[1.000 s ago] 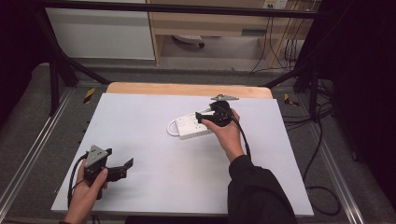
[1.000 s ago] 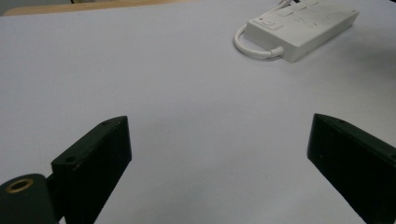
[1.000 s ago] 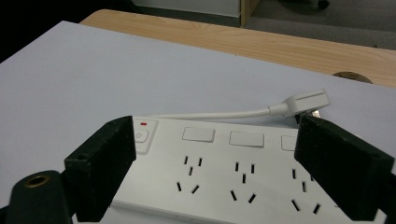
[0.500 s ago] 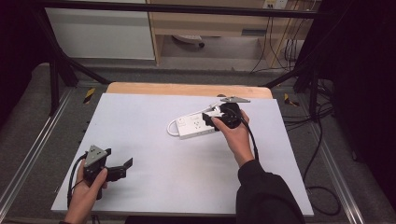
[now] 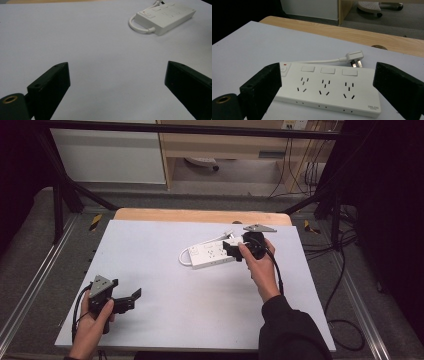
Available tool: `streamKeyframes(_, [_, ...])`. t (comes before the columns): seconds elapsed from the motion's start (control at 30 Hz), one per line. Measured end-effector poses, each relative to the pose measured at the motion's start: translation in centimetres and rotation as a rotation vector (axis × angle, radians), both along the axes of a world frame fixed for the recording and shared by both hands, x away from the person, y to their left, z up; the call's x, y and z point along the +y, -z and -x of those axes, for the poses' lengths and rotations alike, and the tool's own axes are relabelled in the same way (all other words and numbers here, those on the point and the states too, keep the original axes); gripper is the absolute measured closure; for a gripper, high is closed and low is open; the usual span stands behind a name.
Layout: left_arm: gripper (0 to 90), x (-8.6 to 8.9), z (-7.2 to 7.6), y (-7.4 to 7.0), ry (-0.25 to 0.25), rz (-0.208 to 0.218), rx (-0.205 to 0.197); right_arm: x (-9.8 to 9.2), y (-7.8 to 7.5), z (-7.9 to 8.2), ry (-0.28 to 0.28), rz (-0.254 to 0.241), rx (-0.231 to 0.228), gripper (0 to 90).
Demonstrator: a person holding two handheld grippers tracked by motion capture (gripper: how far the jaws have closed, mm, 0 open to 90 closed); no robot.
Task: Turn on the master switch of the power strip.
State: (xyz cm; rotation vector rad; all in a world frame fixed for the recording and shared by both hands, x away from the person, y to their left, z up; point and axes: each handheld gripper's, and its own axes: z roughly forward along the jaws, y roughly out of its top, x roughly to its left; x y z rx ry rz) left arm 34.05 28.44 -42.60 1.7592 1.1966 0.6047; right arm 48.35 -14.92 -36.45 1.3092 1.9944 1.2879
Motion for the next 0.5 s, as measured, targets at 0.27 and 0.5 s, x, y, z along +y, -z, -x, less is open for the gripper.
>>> streamKeyframes(0.27, [6.1, -0.7, -1.0, 0.0, 0.015, 0.008, -0.021, -0.9, -0.3, 1.2, -0.001, -0.020, -0.022, 9.0])
streamKeyframes(0.5, [6.1, -0.9, -1.2, 0.0, 0.034, -0.002, -0.024, -2.0, -0.8, 3.0, -0.020, -0.024, -0.054, 9.0])
